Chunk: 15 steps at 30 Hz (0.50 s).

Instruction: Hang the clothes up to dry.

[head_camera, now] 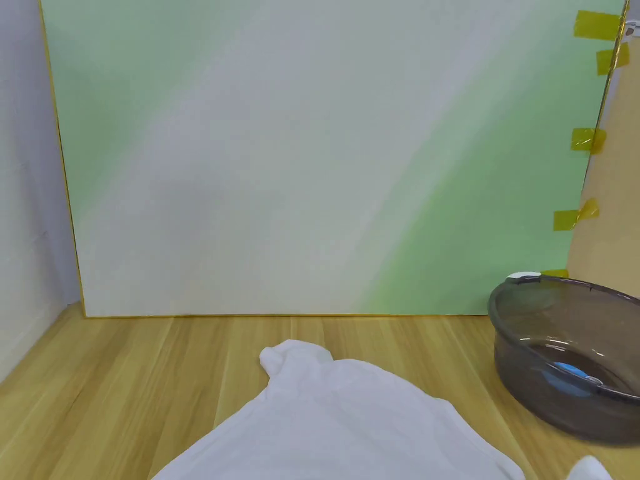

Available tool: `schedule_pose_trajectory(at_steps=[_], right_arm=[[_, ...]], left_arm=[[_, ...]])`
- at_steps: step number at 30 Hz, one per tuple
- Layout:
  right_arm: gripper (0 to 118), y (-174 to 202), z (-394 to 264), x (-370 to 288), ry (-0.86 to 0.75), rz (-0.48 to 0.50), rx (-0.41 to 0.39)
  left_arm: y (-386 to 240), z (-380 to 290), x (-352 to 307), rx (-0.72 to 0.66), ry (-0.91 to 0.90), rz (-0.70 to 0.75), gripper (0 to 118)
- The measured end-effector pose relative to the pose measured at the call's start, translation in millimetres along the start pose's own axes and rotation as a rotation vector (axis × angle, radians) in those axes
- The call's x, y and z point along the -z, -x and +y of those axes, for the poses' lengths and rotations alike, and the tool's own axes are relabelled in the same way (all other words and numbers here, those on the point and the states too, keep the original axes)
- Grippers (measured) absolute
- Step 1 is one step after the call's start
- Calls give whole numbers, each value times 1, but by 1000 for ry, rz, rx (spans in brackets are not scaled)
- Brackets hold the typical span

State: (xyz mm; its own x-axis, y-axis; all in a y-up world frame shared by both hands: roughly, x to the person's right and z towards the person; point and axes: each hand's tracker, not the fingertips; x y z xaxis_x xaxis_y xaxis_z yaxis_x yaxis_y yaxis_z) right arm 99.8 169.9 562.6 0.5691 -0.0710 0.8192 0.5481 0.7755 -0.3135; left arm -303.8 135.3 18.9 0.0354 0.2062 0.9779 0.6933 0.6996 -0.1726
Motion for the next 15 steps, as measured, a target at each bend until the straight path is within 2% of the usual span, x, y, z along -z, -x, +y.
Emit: schedule_pose_trajectory(at_steps=[2, 3, 4, 5, 6, 7, 8, 11, 13, 15], right_arm=[[10, -6, -19, -2, 10, -11, -5], [13, -12, -27, -2, 31, -11, 12], [25, -20, -31, 0, 37, -15, 24], [47, -24, -33, -1, 38, 3, 40], [82, -26, -31, -3, 35, 11, 50], [103, -26, -28, -5, 20, 9, 49], [111, -21, -20, -12, -34, -6, 38], [111, -9, 17, -26, -191, 4, 4], [111, 11, 44, -36, -305, -30, -48], [112, 27, 71, -41, -435, 33, -92]], left_arm=[[-4, -11, -2, 5, 15, -4, 29], [-5, -13, -2, 13, 18, 3, 58], [-6, -13, -4, 39, 22, 20, 86], [-8, -12, -7, 59, -7, 29, 108], [-9, -10, -13, 64, -59, 9, 114], [-7, -3, -16, 74, -88, 29, 113], [-7, 7, -21, 39, -106, 2, 113], [-14, 45, -33, 20, -228, -19, 113], [-24, 72, -32, 40, -294, -25, 113], [-37, 101, -29, 58, -364, -42, 113]])
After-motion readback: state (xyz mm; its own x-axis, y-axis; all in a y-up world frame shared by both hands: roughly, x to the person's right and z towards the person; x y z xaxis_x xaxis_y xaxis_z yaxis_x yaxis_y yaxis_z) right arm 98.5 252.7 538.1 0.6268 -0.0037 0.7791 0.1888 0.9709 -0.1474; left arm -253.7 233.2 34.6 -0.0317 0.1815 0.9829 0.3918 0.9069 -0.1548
